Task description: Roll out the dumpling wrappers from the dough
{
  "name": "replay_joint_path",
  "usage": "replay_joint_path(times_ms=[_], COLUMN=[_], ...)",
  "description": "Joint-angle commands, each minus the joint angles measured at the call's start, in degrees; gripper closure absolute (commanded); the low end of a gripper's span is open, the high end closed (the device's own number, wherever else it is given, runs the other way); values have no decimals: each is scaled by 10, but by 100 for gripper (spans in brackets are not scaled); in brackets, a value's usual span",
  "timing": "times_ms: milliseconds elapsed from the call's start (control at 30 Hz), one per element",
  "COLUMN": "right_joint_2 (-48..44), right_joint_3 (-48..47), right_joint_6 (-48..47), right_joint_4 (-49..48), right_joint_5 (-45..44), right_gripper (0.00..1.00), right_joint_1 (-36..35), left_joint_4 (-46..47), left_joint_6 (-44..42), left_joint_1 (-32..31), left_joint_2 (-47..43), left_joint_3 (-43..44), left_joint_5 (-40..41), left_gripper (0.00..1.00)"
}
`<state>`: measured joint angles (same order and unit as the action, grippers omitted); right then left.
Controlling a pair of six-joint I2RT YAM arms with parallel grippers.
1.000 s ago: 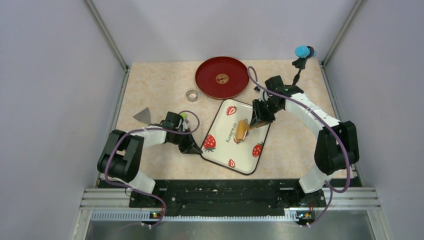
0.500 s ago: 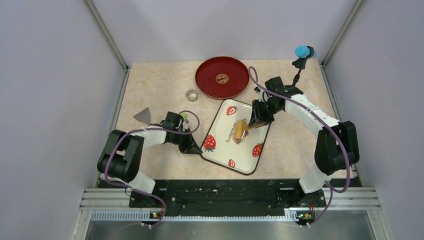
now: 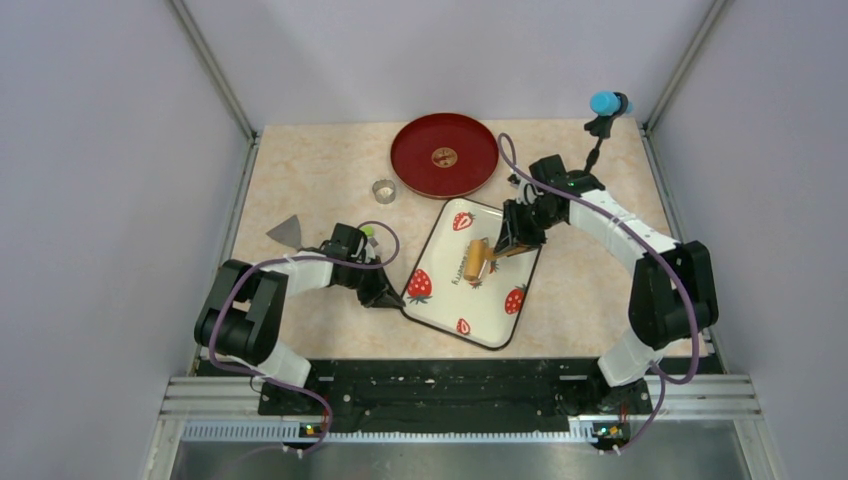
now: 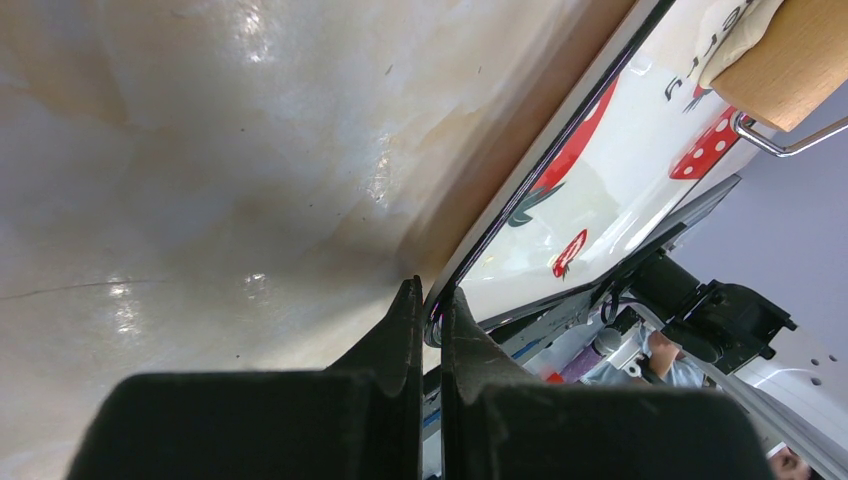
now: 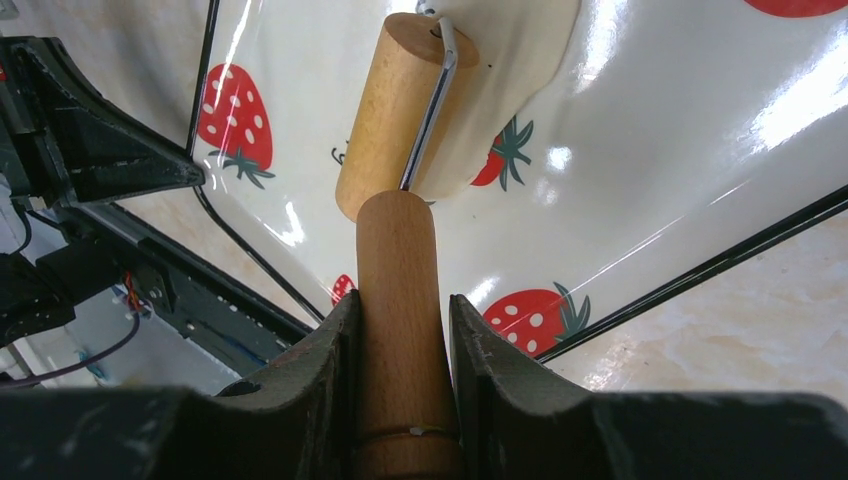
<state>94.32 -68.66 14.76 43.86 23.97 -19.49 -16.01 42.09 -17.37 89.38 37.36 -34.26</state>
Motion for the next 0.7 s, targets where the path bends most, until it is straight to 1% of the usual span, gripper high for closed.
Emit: replay_joint_path(times_ms=[0, 467, 667], right_joint_2=[137, 168, 185], right_joint_3=[95, 17, -46], right_joint_6=[-25, -32, -41], right_joint_4=[36, 43, 54], right_joint_5=[-219, -180, -158], right_gripper=[100, 100, 100], right_joint_1=[-28, -44, -62], left_joint_4=[-8, -7, -7], left_joint_6=[26, 26, 27], left_joint_1=[-3, -3, -4], left_joint_2=[6, 5, 4], left_joint_3=[-5, -6, -6], left_joint_5=[67, 67, 68], left_gripper=[100, 100, 100])
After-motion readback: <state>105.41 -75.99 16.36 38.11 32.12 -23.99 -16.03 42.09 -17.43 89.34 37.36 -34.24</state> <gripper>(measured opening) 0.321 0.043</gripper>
